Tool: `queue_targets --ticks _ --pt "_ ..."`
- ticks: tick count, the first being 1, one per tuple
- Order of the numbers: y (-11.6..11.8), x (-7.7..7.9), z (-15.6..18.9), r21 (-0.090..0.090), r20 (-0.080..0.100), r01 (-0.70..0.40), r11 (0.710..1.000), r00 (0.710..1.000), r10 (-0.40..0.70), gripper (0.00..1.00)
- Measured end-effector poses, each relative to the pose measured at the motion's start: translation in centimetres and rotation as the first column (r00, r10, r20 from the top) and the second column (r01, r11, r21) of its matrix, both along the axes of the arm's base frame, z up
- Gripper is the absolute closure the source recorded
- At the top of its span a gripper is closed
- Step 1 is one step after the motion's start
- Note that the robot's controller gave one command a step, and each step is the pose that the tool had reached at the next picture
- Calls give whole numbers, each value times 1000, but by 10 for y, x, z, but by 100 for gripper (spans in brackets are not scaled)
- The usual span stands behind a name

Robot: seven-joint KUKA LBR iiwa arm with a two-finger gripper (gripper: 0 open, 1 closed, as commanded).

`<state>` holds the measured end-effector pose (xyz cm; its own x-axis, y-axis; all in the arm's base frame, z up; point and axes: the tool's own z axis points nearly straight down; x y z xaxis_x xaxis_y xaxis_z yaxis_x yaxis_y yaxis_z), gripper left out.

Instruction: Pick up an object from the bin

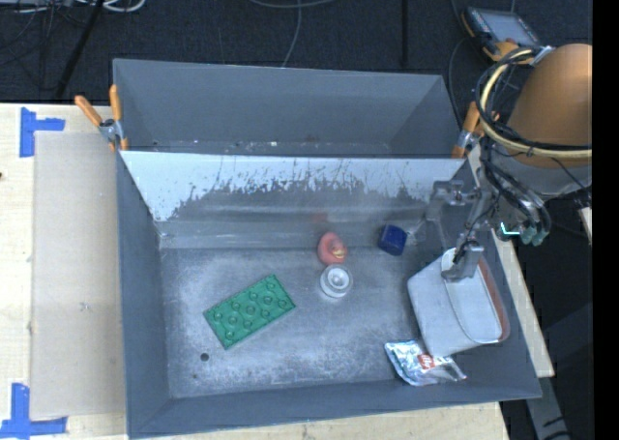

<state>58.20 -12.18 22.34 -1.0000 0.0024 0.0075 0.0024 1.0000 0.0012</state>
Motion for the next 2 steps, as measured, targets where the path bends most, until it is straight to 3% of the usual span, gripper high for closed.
queue_targets --ticks 1,2 --pt "12 -2 -129 5 3 -345 939 939 345 0" --pt "0 -3 -135 20 8 -484 875 875 483 0"
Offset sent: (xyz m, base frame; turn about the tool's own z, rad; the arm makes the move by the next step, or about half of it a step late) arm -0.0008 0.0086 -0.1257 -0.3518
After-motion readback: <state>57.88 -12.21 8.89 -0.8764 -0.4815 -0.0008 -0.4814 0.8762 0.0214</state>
